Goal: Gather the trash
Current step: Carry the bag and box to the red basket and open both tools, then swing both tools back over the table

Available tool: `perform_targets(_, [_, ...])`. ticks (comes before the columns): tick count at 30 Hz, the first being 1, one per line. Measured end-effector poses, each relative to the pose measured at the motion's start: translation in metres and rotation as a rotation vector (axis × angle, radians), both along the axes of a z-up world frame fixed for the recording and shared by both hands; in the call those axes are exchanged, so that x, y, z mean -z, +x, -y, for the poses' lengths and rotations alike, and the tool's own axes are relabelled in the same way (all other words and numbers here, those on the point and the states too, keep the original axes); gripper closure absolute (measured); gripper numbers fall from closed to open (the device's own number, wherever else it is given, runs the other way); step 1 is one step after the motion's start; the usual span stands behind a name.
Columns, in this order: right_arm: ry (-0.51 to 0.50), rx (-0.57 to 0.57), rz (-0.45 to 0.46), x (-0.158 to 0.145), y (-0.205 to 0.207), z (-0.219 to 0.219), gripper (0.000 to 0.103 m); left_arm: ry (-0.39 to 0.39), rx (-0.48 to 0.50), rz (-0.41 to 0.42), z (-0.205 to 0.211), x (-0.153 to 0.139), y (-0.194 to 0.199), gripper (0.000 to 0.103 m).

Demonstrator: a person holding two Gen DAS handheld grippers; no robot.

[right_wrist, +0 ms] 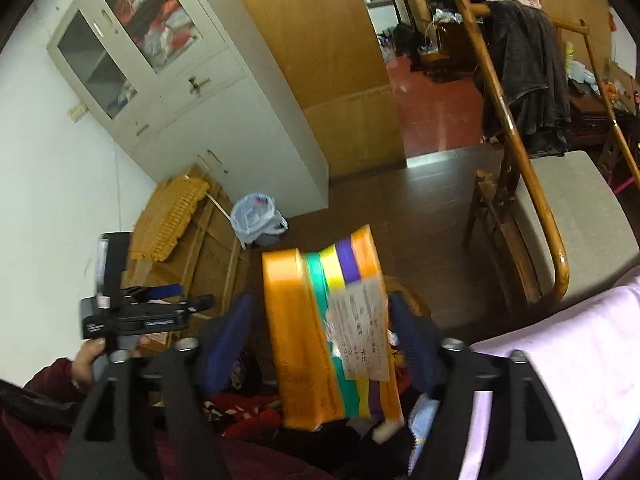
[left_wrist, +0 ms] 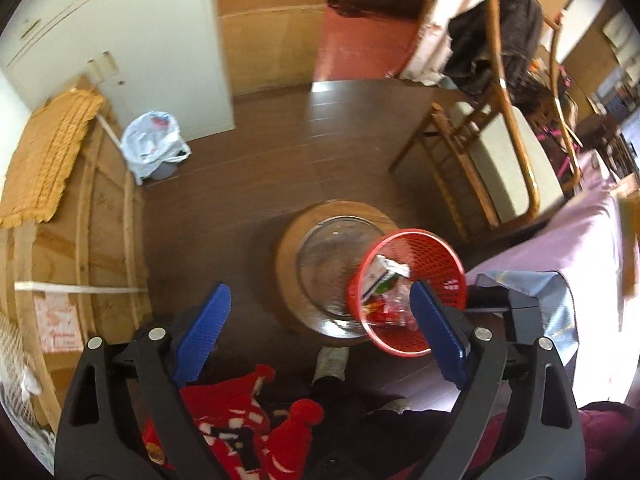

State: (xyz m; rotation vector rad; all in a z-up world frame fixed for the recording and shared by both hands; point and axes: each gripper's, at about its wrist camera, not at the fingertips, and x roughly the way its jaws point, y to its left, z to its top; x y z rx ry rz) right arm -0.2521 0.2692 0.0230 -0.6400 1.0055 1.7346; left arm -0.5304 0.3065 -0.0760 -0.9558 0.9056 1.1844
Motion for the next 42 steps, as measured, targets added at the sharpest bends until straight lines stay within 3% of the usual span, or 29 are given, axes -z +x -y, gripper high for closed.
perform_targets(5, [0.013, 0.019, 0.018, -0.004, -0.004, 0.003, 0.027, -0.007, -0.029, 0.027, -0.006, 0.001, -0.014, 0.014])
perform_targets(9, [0.025, 0.074, 0.041, -0.005, 0.01, 0.017, 0.027, 0.0, 0.024, 0.044, -0.015, 0.001, 0.003, 0.014])
perform_targets(26, [0.066, 0.453, 0.069, -0.016, 0.103, 0.111, 0.027, 0.033, 0.417, 0.072, -0.024, -0.007, 0.146, 0.014])
perform_targets(42, [0.104, 0.833, 0.072, -0.016, 0.168, 0.248, 0.027, 0.061, 0.8, 0.086, 0.032, -0.015, 0.294, 0.014])
